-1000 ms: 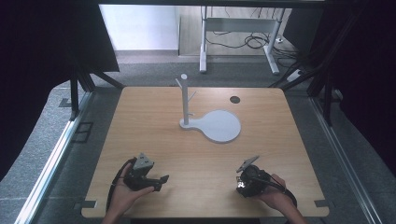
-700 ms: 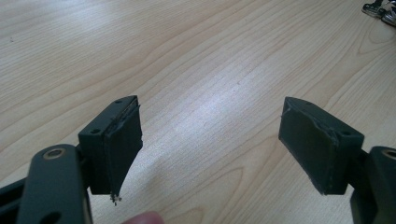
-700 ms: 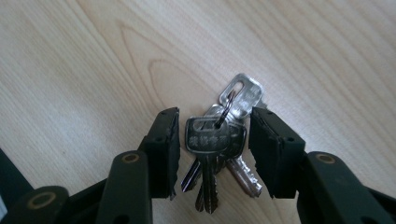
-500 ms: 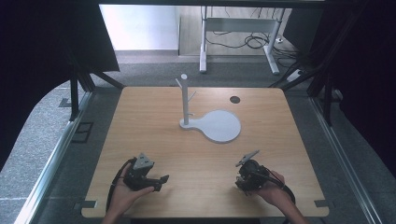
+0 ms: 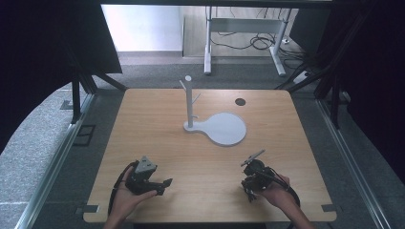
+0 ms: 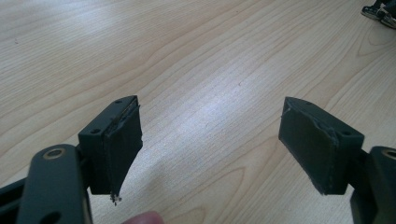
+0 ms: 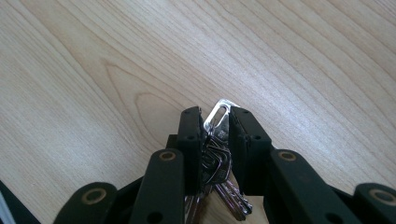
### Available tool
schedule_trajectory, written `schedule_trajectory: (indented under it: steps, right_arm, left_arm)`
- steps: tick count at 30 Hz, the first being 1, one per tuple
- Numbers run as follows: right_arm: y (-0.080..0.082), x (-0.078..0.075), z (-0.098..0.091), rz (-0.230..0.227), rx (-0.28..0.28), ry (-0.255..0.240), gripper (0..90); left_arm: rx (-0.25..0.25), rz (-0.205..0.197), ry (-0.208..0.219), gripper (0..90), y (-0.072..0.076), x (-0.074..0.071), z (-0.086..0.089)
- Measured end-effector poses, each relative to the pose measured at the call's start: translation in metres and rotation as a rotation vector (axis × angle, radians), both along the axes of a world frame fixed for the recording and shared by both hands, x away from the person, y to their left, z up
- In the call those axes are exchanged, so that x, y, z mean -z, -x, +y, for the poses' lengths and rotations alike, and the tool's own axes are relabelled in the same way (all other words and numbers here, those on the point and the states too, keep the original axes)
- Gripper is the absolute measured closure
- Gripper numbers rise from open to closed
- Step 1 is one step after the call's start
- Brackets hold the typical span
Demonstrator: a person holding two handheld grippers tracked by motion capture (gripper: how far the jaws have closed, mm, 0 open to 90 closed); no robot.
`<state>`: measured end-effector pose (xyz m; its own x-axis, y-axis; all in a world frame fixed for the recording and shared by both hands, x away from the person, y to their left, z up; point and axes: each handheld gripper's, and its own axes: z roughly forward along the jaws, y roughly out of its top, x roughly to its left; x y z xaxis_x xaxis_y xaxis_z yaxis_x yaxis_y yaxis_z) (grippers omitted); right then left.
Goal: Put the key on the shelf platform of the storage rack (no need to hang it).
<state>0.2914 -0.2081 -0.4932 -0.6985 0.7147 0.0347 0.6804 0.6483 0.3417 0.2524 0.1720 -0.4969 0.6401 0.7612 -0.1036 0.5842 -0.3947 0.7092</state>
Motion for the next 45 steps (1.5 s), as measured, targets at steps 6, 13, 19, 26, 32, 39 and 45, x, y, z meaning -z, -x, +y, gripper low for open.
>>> schedule_trajectory:
  steps: [6, 13, 19, 26, 32, 39, 45]
  right_arm:
    - [0.000, 0.000, 0.000, 0.011, 0.006, 0.005, 75.6]
    - [-0.003, -0.003, 0.000, 0.001, 0.017, -0.003, 75.2]
    - [-0.002, 0.001, 0.002, 0.014, 0.020, 0.016, 76.4]
    - [0.000, 0.002, 0.002, 0.025, 0.027, 0.019, 82.8]
    - [0.000, 0.002, 0.002, 0.037, 0.025, 0.023, 88.4]
    - [-0.002, 0.001, 0.000, 0.044, 0.016, 0.021, 89.4]
    - [-0.003, -0.008, -0.005, 0.051, 0.004, 0.001, 89.6]
  left_arm:
    - [0.006, -0.003, -0.005, 21.6, 0.000, 0.000, 0.000]
    - [0.000, -0.001, -0.001, 21.6, 0.000, 0.000, 0.000]
    - [-0.001, -0.002, -0.002, 21.6, 0.000, 0.000, 0.000]
    - [0.001, -0.005, -0.004, 21.5, 0.000, 0.000, 0.000]
    - [0.000, -0.004, -0.006, 21.5, -0.001, 0.001, 0.001]
    - [0.000, -0.005, -0.004, 21.5, -0.001, 0.000, 0.001]
    - [-0.001, -0.004, -0.002, 21.5, -0.001, 0.000, 0.001]
